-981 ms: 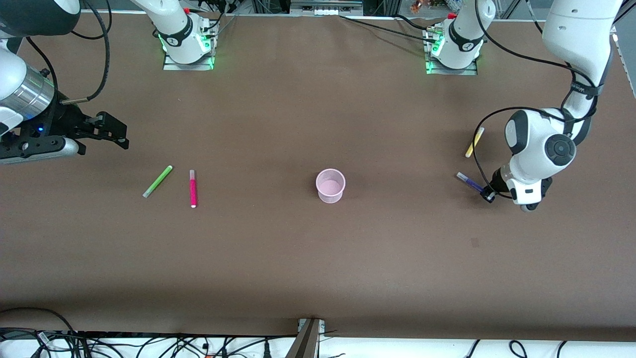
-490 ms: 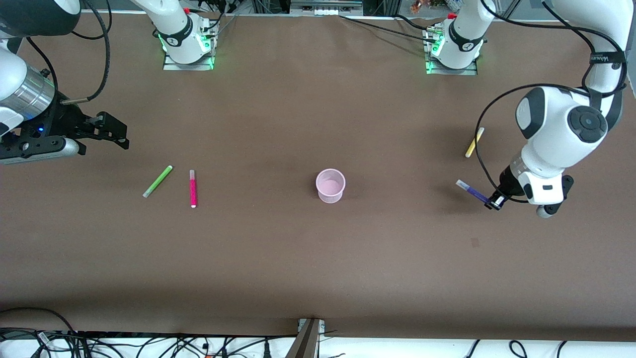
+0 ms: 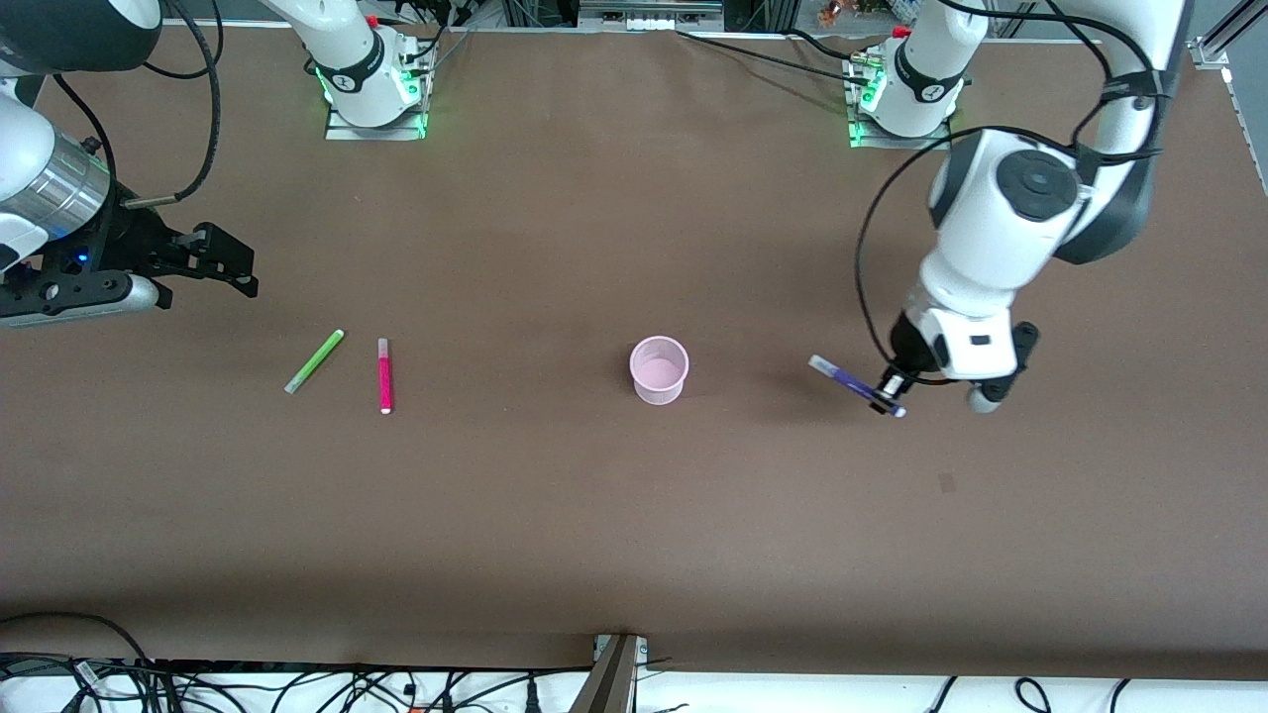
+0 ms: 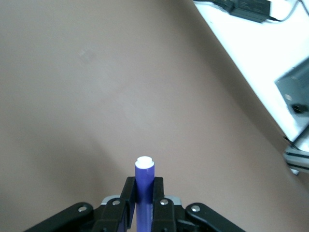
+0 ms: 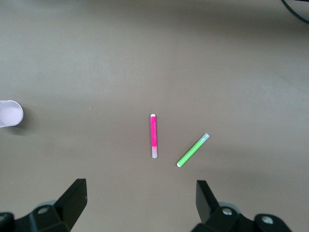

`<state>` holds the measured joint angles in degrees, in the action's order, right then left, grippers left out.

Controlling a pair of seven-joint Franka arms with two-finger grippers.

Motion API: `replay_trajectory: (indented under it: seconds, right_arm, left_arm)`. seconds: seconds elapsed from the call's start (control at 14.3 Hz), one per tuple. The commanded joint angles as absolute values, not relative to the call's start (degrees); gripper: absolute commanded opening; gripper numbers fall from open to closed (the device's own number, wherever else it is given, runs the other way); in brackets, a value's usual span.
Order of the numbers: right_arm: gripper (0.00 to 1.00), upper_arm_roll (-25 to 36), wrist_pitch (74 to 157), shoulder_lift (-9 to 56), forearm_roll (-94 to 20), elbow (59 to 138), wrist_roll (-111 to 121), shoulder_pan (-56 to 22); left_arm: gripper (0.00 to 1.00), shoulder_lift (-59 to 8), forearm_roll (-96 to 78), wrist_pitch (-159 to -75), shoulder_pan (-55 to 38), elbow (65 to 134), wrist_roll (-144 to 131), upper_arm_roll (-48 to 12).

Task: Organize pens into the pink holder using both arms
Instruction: 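Carry the blue marker over the pink cup while the right gripper reaches the magenta marker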

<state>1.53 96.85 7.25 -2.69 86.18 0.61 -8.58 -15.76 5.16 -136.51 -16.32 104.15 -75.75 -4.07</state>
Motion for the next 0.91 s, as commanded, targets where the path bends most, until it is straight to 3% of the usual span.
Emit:
replay_trajectory:
  seconds: [0.0, 0.35, 0.56, 0.84]
  right_arm:
    - [1.0, 1.49, 97.12, 7.38, -2.2, 85.87, 0.88, -8.7]
    - [1.0, 1.58, 100.1, 9.22, -3.16, 86.22, 0.35, -9.14]
    - [1.0, 1.58, 100.9, 18.34, -0.54, 85.69, 0.44, -10.01]
    - [1.0, 1.67, 103.26, 21.26, -0.44, 87.53, 3.34, -10.46]
  left_arm:
    - [0.0, -21.52, 11.66, -135.53, -22.3, 97.48, -85.66, -3.34]
    - [0.0, -31.09, 25.91, -135.53, -30.93, 88.26, -102.37, -2.73]
    - [0.0, -35.67, 32.05, -134.83, -34.62, 86.31, -103.71, -1.85]
    - [0.0, -35.6, 38.67, -131.77, -36.81, 86.22, -107.31, -1.5]
